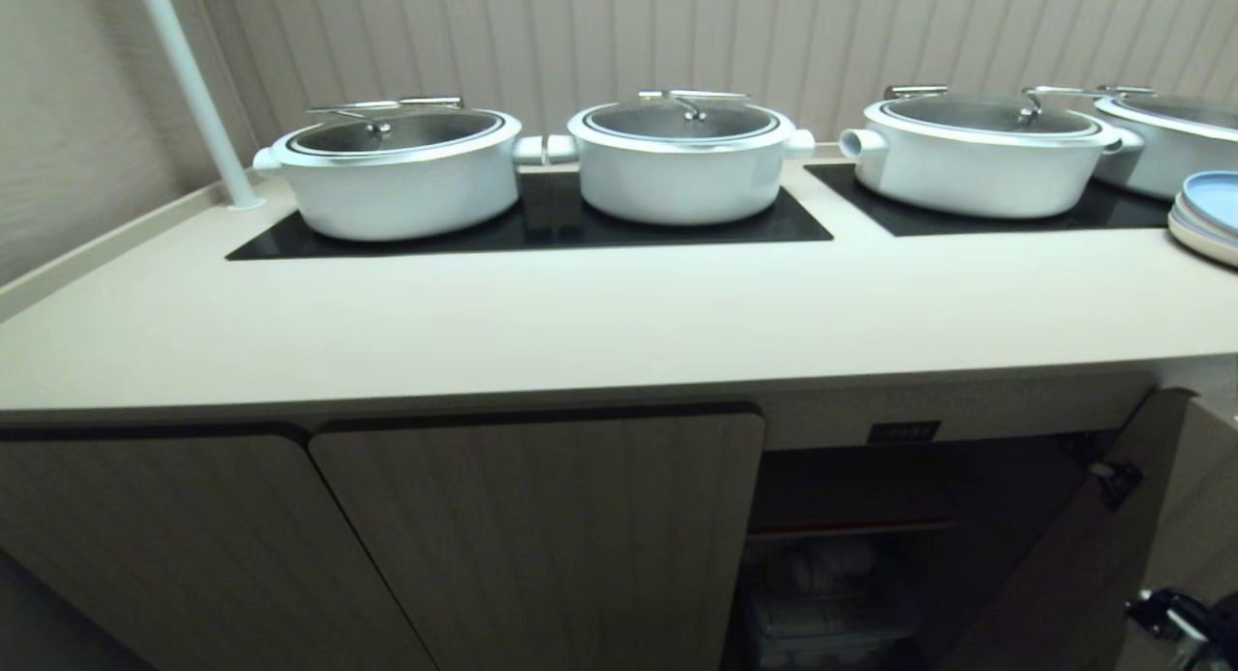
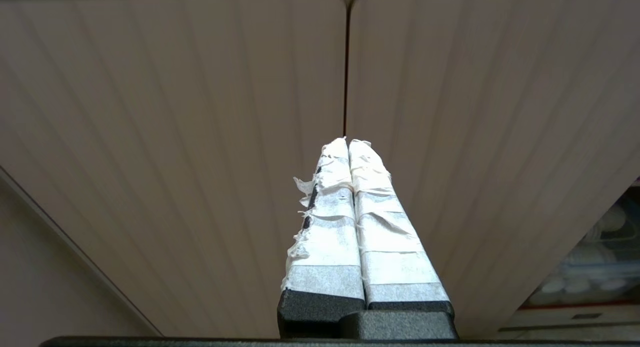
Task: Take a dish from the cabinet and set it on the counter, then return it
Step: Put it back into the cabinet
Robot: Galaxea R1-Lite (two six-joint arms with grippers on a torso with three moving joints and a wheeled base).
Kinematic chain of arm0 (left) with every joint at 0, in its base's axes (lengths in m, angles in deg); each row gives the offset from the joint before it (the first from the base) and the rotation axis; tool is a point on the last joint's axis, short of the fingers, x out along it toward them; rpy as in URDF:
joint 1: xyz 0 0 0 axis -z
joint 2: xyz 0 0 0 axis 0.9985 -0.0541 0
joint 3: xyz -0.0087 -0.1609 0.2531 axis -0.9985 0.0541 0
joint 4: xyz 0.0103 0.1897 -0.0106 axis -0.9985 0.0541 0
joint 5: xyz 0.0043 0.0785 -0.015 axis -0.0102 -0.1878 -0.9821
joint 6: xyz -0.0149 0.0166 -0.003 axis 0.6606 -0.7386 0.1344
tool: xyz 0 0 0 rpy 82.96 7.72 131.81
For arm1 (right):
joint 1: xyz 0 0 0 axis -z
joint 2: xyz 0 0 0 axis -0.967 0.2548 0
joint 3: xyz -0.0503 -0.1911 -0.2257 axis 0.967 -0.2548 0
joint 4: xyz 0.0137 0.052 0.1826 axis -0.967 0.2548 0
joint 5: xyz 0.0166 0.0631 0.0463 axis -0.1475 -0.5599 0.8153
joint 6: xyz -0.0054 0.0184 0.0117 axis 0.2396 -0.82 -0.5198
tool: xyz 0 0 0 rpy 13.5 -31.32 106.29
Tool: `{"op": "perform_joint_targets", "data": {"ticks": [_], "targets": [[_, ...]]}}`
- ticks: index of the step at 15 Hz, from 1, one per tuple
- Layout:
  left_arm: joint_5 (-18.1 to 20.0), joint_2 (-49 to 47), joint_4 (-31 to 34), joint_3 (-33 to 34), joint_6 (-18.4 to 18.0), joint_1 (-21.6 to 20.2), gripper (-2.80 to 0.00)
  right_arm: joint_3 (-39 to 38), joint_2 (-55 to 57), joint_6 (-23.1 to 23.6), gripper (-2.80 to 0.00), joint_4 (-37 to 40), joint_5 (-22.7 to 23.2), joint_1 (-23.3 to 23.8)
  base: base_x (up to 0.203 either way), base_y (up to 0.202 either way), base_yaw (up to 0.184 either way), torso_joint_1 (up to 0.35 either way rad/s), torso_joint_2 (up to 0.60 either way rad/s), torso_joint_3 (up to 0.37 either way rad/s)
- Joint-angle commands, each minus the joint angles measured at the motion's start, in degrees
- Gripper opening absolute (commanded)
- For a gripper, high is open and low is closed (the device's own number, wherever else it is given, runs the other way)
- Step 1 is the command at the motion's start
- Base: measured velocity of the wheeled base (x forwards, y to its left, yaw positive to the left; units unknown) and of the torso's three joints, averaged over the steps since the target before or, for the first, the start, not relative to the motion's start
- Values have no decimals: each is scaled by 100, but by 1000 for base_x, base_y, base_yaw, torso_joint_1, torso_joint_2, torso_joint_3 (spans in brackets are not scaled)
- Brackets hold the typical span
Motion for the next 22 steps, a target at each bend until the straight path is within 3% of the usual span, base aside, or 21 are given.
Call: {"op": "perform_joint_targets", "data": {"ticks": [1,22], "targets": [[3,2,0,0,0,0,-280,-4,-3,-18,-280,4,4,2,0,0,0,-215,535,301],[-5,2,0,0,0,0,-280,-13,15,-18,-280,4,-67,-7,0,0,0,-155,439,287]]}}
